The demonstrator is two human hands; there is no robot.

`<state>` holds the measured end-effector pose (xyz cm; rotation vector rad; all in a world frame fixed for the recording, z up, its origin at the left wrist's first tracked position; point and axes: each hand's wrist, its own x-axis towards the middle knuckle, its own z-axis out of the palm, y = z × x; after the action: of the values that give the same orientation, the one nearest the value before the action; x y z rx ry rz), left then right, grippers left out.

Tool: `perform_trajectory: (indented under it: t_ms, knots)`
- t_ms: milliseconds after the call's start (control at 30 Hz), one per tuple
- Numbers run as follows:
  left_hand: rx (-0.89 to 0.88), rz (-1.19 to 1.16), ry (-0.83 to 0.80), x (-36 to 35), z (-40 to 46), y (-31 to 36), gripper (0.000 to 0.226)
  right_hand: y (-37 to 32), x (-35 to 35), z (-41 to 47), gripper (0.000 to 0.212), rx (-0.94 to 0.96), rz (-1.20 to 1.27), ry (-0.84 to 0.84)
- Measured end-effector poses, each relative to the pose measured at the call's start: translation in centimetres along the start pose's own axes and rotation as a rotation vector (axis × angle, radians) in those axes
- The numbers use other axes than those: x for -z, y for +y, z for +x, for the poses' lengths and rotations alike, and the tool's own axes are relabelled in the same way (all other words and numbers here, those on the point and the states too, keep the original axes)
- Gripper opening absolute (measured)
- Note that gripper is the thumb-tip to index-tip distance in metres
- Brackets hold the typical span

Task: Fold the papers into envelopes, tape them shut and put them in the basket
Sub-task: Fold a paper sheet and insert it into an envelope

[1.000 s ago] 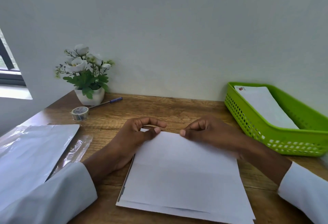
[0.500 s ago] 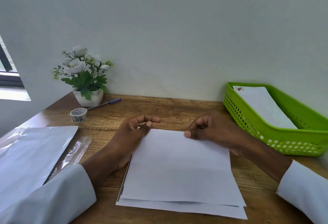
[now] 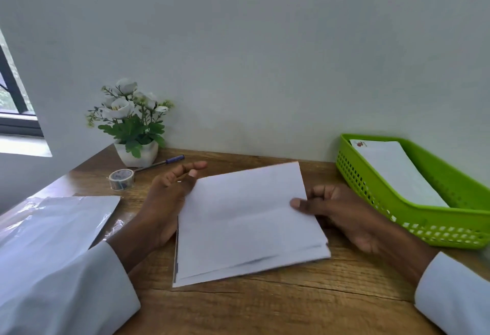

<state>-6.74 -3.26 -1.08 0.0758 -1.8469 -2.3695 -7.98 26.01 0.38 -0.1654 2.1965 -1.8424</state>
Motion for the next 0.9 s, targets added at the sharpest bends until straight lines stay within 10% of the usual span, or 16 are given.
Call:
perform_trajectory:
  t_ms: [400,767,900]
  knots:
    - [0.133,0.024,-0.212,-0.7,-0.8,-0.7,0.056,1.2,-0.1,0.6,0.027,0.054,0.311,0.076]
    - [0.222,-0.066,-0.188,-0.5,-0.5,-0.4,0.023,0.8,0.6,0.9,0.023,0.082,0.368,0.096]
    - [0.213,-0.024,-0.142,-0.8,-0.5,0.0,0.046,0.5,1.0,0.8,0.032,0.093,0.267,0.093]
